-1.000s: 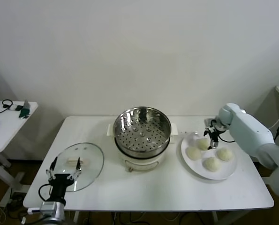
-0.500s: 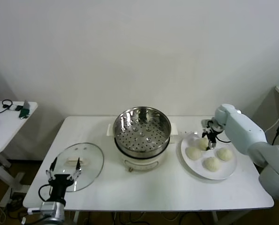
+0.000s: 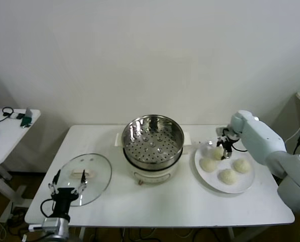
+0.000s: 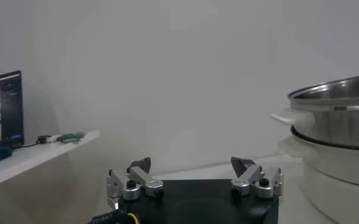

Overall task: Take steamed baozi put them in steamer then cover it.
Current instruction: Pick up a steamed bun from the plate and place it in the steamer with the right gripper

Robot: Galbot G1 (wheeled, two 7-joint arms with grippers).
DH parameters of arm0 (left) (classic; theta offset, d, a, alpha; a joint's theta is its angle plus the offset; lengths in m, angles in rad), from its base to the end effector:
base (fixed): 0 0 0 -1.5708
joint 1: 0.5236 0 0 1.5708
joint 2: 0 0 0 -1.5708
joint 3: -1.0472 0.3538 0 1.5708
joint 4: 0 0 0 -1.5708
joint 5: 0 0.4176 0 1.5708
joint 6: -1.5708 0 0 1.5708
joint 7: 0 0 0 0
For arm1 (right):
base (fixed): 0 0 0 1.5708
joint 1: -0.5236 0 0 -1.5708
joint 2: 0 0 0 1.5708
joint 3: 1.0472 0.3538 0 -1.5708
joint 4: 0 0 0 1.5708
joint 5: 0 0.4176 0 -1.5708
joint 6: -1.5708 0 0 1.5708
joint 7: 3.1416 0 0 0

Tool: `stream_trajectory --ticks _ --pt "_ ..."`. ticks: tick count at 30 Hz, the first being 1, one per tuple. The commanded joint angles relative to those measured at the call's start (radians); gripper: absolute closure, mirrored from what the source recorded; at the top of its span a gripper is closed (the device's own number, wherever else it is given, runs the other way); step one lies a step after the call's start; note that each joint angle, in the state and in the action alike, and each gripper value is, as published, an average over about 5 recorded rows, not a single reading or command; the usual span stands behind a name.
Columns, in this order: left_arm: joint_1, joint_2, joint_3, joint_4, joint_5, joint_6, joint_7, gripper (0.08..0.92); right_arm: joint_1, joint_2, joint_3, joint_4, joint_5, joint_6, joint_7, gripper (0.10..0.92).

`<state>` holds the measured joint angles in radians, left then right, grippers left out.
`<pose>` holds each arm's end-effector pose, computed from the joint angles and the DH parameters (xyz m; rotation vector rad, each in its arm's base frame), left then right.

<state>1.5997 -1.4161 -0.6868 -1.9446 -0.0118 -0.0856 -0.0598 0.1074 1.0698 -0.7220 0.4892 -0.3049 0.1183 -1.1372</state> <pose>0.2272 0.0934 -0.3623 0.1971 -3.0458 -0.3134 0.6866 -0.1839 -0.2349 1.1973 -1.2964 1.3925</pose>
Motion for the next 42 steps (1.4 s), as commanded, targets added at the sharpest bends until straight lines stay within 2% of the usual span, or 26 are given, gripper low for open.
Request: stream_trajectory --ticks 1,6,12,18,23,27,42 --pt "0.002 -0.001 0.0 -0.003 -0.001 0.0 0.0 0.177 0.06 -0.037 -0.106 0.081 0.067 0.002 -0.002 0.29" --pt "0.006 -0.003 0.0 -0.008 -0.001 0.0 0.0 0.177 0.243 -0.054 -0.295 0.154 0.161 0.06 -0.02 0.29" --pt "0.015 -0.001 0.001 -0.014 -0.002 -0.001 0.001 0.177 0.526 -0.007 -0.536 0.223 0.29 0.177 -0.045 0.287" --pt "0.018 0.003 0.002 -0.019 -0.011 -0.002 0.002 0.177 0.664 0.054 -0.597 0.378 0.291 0.276 -0.054 0.281" --pt "0.019 0.006 0.003 -0.019 -0.018 -0.002 0.001 0.177 0.701 0.124 -0.612 0.516 0.249 0.313 -0.026 0.275" --pt "0.021 0.004 0.008 -0.021 -0.021 -0.001 0.002 0.177 0.661 0.209 -0.583 0.554 0.161 0.34 -0.008 0.271" --pt "0.025 0.014 0.001 -0.024 -0.034 -0.003 0.001 0.177 0.376 0.411 -0.48 0.413 -0.166 0.434 0.035 0.27"
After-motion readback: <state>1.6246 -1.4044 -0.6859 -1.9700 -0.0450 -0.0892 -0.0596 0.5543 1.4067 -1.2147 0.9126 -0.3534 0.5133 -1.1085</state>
